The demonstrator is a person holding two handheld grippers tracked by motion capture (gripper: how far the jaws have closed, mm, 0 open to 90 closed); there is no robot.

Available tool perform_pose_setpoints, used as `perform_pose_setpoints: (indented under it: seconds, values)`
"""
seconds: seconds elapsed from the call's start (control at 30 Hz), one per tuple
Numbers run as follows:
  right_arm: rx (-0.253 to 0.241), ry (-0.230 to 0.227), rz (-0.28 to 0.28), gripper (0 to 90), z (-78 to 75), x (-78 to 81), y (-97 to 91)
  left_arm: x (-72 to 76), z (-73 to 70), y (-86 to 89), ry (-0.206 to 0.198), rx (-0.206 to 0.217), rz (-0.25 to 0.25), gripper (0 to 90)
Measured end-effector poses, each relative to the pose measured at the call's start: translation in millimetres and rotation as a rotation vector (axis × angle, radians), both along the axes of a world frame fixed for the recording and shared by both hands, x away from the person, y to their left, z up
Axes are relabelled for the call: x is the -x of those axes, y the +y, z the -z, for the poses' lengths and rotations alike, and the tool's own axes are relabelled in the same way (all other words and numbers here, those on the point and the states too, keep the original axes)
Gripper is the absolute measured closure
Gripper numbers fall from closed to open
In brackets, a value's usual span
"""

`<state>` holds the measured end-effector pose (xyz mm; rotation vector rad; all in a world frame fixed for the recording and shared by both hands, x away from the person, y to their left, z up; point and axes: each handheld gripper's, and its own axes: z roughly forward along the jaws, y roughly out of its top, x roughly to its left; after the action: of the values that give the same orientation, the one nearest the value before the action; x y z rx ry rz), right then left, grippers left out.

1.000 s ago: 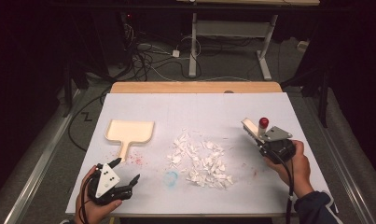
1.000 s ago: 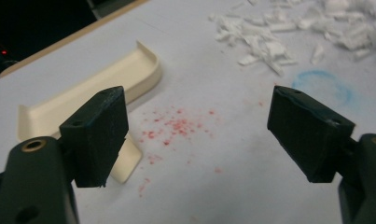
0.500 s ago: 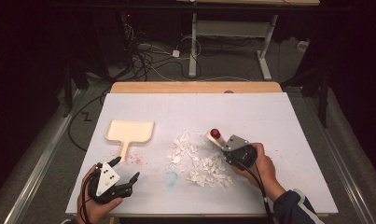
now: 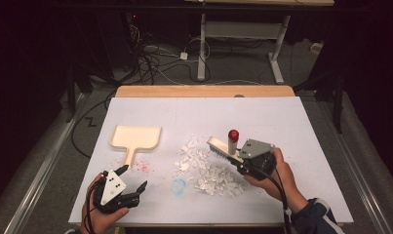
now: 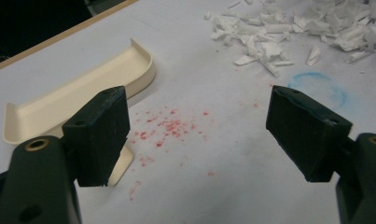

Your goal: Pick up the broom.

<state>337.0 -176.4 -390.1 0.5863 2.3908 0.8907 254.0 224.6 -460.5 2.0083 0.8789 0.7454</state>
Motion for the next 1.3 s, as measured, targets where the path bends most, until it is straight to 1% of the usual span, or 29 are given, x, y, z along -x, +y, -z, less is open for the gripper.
perform_pose_setpoints:
  seconds: [0.03,0.1,0.17,0.23,0.27,0.3,0.33,0.4,0.43,0.5,0.53,0.57,0.6,0.63,0.67,0.7,0.8,0.83,0.9,0.93,0.97,1.0,1.07,1.1,1.13,1.2,1.3]
  values:
    - [0.0,-0.017,0.005,67.9,-3.8,-3.8,0.2,-0.1,0.2,0.1,0.002,0.002,0.001,20.3]
    - [-0.006,-0.036,0.015,67.9,-8.8,-15.1,2.7,-0.2,0.3,-0.1,0.003,0.0,0.001,20.3]
    - [0.001,-0.038,0.023,67.8,-9.8,-30.6,7.7,0.0,0.2,0.1,0.002,0.003,0.003,20.3]
    - [0.015,-0.05,0.046,67.9,-7.2,-49.7,15.0,-0.6,0.6,0.3,0.003,0.002,0.005,20.3]
    - [0.04,-0.064,0.053,67.9,-1.4,-70.6,23.9,-1.1,1.1,0.4,0.004,0.004,0.006,20.3]
    - [0.04,-0.064,0.053,67.9,-1.4,-70.6,23.9,-1.7,1.5,0.4,0.008,0.005,0.007,20.3]
    - [0.052,-0.074,0.063,67.9,2.5,-80.8,28.4,-2.2,2.0,0.3,0.011,0.001,0.008,20.3]
    - [0.053,-0.063,0.079,67.9,10.6,-99.6,37.3,-2.8,3.0,0.0,0.017,0.002,0.011,20.3]
    - [0.053,-0.062,0.075,67.9,14.7,-107.2,41.8,-3.3,3.4,0.5,0.022,0.006,0.013,20.3]
    - [0.043,-0.061,0.083,68.0,23.0,-119.7,51.7,-4.5,4.6,2.1,0.032,0.017,0.01,20.3]
    - [0.052,-0.067,0.091,67.9,27.3,-124.2,57.4,-5.4,5.3,3.1,0.039,0.021,0.008,20.3]
    - [0.066,-0.085,0.094,67.9,32.4,-128.1,63.5,-6.3,6.1,3.8,0.044,0.027,0.005,20.3]
    - [0.082,-0.09,0.09,67.9,37.1,-130.8,68.9,-6.7,6.5,4.4,0.049,0.028,0.005,20.3]
    - [0.077,-0.082,0.078,68.0,41.9,-133.5,73.4,-6.6,6.9,4.5,0.05,0.027,0.006,20.3]
    - [0.061,-0.067,0.057,67.9,45.1,-135.0,77.4,-6.1,6.9,4.6,0.049,0.023,0.008,20.3]
    - [0.055,-0.064,0.039,67.9,47.0,-134.6,81.5,-5.5,6.9,4.4,0.048,0.02,0.011,20.3]
    - [0.058,-0.049,-0.034,67.7,53.2,-127.6,90.7,-4.1,7.1,3.5,0.047,0.01,0.02,20.3]
    - [0.061,-0.051,-0.065,67.6,54.8,-124.3,91.2,-3.8,7.4,3.2,0.047,0.007,0.021,20.3]
    - [0.051,-0.04,-0.124,67.4,57.1,-117.6,89.4,-3.9,8.0,2.6,0.052,0.0,0.026,20.3]
    - [0.041,-0.043,-0.161,67.3,57.9,-112.3,86.5,-3.8,8.0,2.3,0.052,-0.002,0.027,20.3]
    - [0.031,-0.035,-0.191,67.2,58.1,-109.5,84.1,-3.5,7.9,1.9,0.052,-0.003,0.029,20.3]
    - [0.015,-0.018,-0.229,67.2,58.2,-105.7,80.6,-3.4,7.7,1.4,0.05,-0.004,0.032,20.3]
    - [0.019,-0.02,-0.297,66.8,58.3,-96.5,73.1,-3.2,7.7,0.4,0.051,-0.009,0.035,20.3]
    - [0.017,-0.006,-0.335,66.7,58.1,-91.3,68.6,-3.2,7.8,0.0,0.052,-0.012,0.036,20.3]
    - [0.018,-0.005,-0.375,66.7,57.8,-86.5,64.3,-3.2,8.1,-0.4,0.055,-0.016,0.039,20.3]
    - [0.02,0.008,-0.43,66.6,55.9,-76.3,54.9,-2.9,8.6,-1.0,0.059,-0.021,0.04,20.3]
    - [0.015,0.018,-0.479,67.1,50.5,-61.9,40.7,-2.0,8.2,-1.4,0.059,-0.022,0.041,20.3]
